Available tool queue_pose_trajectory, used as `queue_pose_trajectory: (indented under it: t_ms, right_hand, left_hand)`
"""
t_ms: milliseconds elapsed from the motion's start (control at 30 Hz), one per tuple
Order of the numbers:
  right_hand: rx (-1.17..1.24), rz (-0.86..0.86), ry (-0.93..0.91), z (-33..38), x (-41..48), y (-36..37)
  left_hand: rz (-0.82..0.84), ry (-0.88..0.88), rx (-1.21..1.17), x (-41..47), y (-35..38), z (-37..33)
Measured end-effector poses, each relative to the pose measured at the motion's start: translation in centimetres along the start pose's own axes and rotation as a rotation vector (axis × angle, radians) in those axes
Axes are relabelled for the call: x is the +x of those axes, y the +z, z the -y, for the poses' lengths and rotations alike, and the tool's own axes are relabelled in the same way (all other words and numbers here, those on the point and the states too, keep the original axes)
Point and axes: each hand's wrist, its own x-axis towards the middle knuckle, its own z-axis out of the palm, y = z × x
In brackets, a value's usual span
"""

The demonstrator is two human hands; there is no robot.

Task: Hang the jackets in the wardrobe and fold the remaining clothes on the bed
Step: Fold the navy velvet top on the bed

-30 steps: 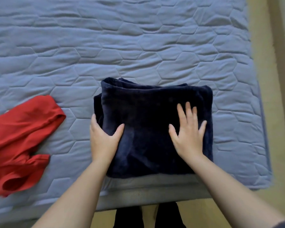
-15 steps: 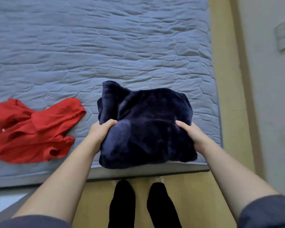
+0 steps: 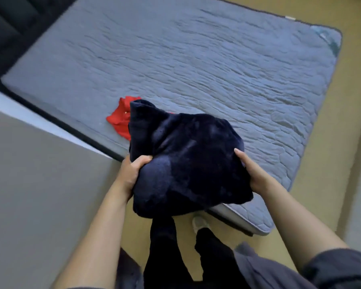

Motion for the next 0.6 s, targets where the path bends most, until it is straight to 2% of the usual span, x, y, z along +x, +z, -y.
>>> queue_pose_trajectory:
  t_ms: [267, 433, 600]
  right_hand:
    - [-0.104, 0.452, 0.132, 1.2, -5.3, 8.3]
    - [-0.466, 0.737, 0.195, -3.5, -9.8, 19.2]
    - [-0.821, 1.034, 0.283, -13.8, -17.4, 30.8]
  left_hand:
    - [-0.326, 0.189, -0.280, -18.3, -7.7, 2.4]
    - [-0.681, 0.230, -0.463, -31.6, -12.7, 8.2]
    - [-1.074, 0.279, -0.654, -48.5, -14.3, 17.6]
